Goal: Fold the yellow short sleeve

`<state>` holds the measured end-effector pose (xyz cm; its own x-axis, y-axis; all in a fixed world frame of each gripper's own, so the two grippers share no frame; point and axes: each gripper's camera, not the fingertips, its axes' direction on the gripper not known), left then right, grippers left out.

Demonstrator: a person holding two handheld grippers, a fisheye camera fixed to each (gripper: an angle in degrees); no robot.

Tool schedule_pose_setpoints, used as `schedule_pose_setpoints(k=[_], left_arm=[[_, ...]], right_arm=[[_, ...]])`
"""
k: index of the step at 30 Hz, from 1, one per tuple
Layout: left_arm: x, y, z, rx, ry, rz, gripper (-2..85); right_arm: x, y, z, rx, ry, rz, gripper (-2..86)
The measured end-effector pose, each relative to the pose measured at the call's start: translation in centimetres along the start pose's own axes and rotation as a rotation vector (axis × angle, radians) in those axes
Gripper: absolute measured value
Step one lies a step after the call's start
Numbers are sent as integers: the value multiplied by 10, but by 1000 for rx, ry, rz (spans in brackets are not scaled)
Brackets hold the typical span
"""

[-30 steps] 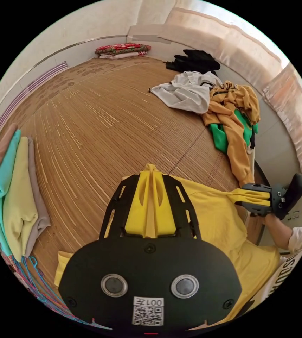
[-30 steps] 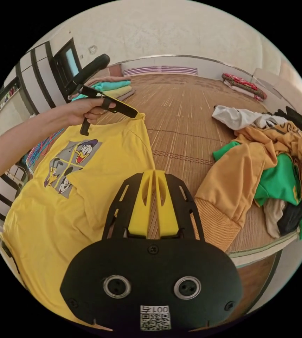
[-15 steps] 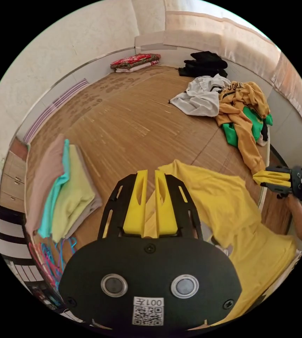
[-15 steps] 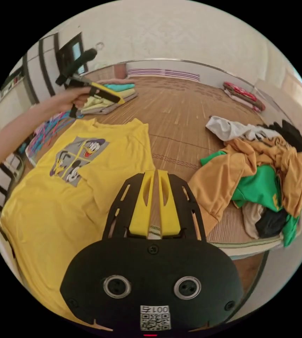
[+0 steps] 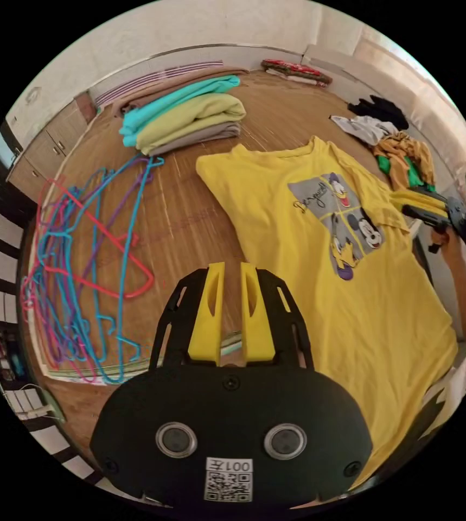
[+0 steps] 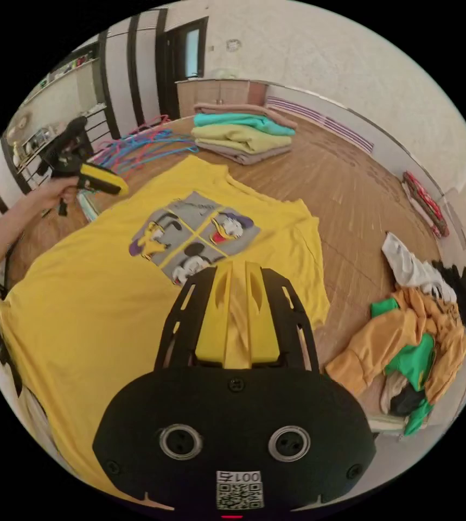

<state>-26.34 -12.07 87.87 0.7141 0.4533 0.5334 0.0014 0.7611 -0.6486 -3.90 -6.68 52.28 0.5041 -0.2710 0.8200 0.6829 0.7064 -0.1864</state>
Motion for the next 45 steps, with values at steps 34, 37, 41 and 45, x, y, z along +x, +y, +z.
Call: schedule_pose_setpoints(k=[34,37,41,45], left_arm=[[11,46,98,195,7,112,80],[31,46,110,167,-55,185,71],[36,56,116,182,-132,223,66],[27,64,119,182,-119,193,71]], right_arm=[[-53,-158,54,-103,-163,438,23],[-65,-157,35,-110,-25,399,38],[-93,-190,7,16,-49,186,70],[-121,-236,46,-130,-102,-7,100]])
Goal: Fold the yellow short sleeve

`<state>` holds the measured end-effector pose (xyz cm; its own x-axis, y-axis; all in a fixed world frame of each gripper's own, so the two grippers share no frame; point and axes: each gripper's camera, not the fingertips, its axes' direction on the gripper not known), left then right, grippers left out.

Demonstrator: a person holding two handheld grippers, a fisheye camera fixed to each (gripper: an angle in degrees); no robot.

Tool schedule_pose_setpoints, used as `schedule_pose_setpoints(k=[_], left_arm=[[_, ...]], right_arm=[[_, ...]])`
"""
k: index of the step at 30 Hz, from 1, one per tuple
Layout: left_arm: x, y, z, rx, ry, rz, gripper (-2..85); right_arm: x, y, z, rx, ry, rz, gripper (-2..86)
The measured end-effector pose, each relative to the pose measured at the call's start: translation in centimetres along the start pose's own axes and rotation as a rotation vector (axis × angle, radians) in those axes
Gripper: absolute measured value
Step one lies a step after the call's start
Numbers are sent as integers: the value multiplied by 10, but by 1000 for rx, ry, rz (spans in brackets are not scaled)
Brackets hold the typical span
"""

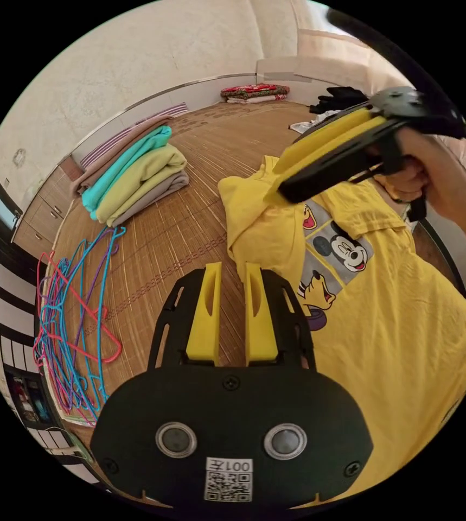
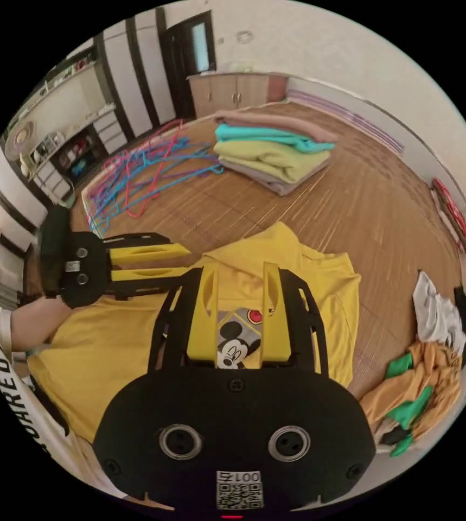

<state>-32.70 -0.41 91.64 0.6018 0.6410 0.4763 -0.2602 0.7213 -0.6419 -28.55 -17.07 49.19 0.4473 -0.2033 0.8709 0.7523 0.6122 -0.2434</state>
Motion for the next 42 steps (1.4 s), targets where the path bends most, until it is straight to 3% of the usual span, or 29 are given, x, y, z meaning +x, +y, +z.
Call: schedule_pose_setpoints(k=[3,8,12,18,23,30,38,42], left_arm=[[-6,13,-2,0,-7,-13,76],[-17,37,-7,17,-32,-3,77],[-24,40,-13,95,50,0,74],[-23,34,-3,108,86,115,64],[-52,36,29,-8,45,-9,52],[-98,74,53,-94,111,-203,6],[-150,150,36,93,-13,-551,48],[-175,161,49,151,108,-582,112]], right_arm=[[-14,-26,42,-120,81,-63,92],[-45,-49,42,-21,216,-178,26],[-54,-78,36,14,211,-214,17],[-50,-136,11,52,74,-198,13],[-40,-163,-27,213,-175,-207,12],[-32,-174,-34,179,-358,-344,12],[-5,-151,-43,157,-425,-398,12],[15,-138,-57,196,-510,-442,12]])
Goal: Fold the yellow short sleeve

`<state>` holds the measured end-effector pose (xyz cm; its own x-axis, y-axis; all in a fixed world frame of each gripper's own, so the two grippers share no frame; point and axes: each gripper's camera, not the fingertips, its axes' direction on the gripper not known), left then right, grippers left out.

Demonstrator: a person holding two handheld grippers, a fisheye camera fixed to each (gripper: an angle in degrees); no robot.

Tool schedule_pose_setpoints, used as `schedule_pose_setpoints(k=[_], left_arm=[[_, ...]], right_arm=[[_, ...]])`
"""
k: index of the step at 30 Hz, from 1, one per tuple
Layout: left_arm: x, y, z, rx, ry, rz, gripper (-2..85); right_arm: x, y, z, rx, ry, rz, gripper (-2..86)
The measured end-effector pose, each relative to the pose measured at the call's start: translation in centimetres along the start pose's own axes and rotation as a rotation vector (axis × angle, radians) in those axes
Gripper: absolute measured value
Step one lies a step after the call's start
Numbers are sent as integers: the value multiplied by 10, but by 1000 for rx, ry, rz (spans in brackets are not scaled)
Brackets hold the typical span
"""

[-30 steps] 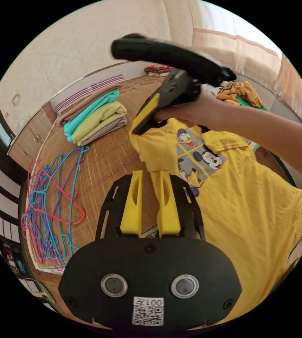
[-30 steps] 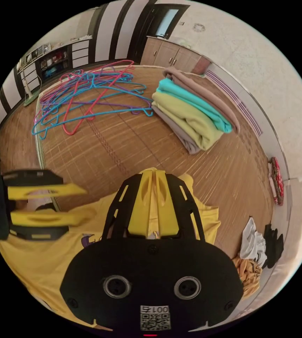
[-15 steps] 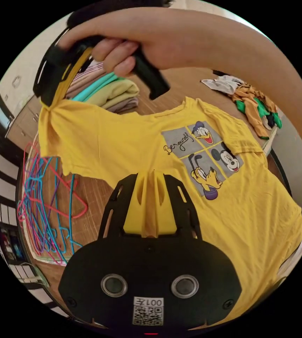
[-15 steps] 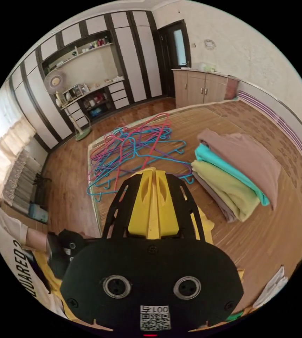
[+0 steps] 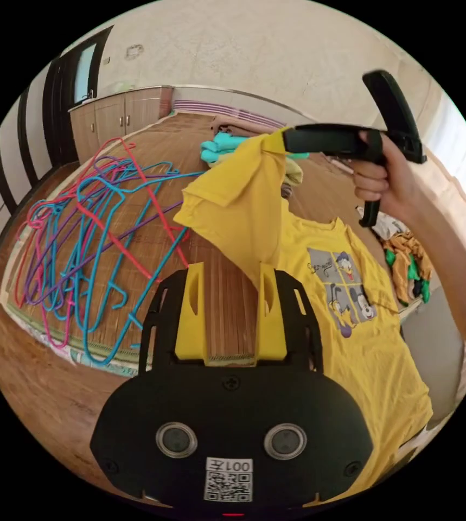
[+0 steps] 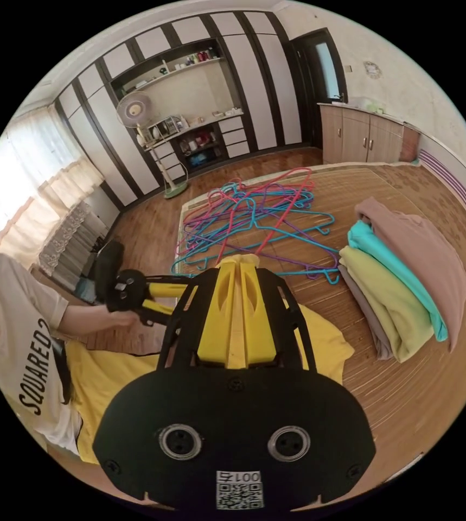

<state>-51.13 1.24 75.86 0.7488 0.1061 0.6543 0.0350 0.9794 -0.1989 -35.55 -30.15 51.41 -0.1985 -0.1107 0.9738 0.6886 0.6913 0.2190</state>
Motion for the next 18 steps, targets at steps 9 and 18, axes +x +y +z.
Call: schedule_pose_setpoints(k=[9,18], left_arm=[[-43,4,23,142,362,93,138],[-51,12,-14,357,478,289,27]], right_arm=[[18,42,-58,45,-196,-97,12],[39,67,-82,71,-205,-78,12]])
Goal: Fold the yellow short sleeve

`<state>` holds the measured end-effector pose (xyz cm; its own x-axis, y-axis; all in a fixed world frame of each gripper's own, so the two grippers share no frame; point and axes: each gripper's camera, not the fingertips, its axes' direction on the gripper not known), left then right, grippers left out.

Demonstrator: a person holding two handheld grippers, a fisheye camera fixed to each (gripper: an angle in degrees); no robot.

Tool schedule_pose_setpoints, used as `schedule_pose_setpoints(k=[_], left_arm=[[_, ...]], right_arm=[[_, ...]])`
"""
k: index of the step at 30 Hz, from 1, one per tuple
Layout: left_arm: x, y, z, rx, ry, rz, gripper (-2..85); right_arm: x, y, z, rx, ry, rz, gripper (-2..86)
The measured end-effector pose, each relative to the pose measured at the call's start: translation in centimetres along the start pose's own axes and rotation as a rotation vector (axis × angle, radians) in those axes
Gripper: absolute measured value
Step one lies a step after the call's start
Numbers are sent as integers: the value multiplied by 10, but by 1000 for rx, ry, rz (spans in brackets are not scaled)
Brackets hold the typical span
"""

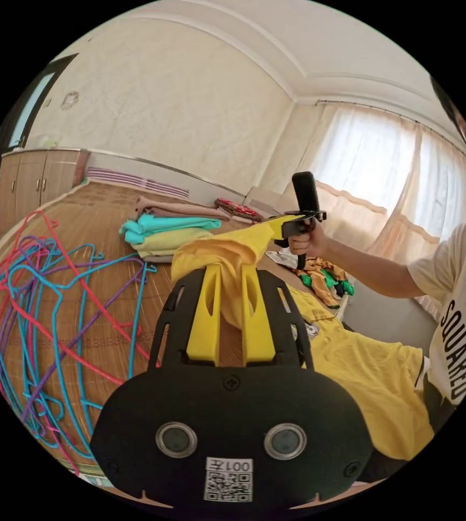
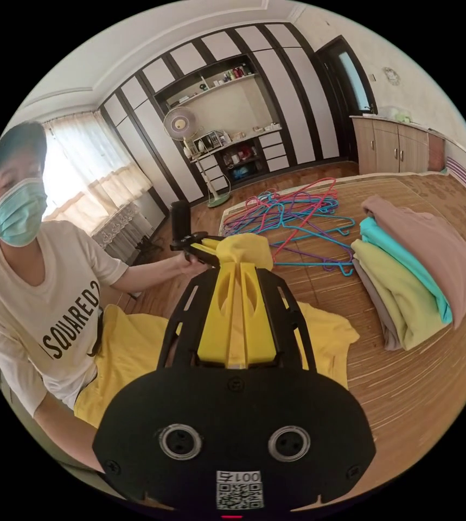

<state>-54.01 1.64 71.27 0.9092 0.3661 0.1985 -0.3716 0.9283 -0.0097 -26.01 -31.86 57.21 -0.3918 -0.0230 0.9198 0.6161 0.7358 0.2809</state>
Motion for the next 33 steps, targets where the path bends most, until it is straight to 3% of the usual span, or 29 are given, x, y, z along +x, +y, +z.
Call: schedule_pose_setpoints(k=[10,12,17,20,23,28,33], left_arm=[[96,-6,-7,-96,-243,387,3],[117,-3,5,-157,-241,477,-5],[187,38,61,-445,-255,864,-13],[208,62,73,-530,-272,985,-12],[210,61,69,-530,-306,921,-8],[204,45,70,-527,-359,806,24],[217,35,85,-534,-294,753,61]], right_arm=[[-45,22,12,-92,214,-60,17],[-49,33,23,-134,224,-32,21],[-47,74,68,-443,301,85,43],[-51,81,71,-434,230,161,50],[-65,78,66,-299,206,200,70],[-89,79,117,-383,325,236,168],[-108,82,175,-320,506,305,172]])
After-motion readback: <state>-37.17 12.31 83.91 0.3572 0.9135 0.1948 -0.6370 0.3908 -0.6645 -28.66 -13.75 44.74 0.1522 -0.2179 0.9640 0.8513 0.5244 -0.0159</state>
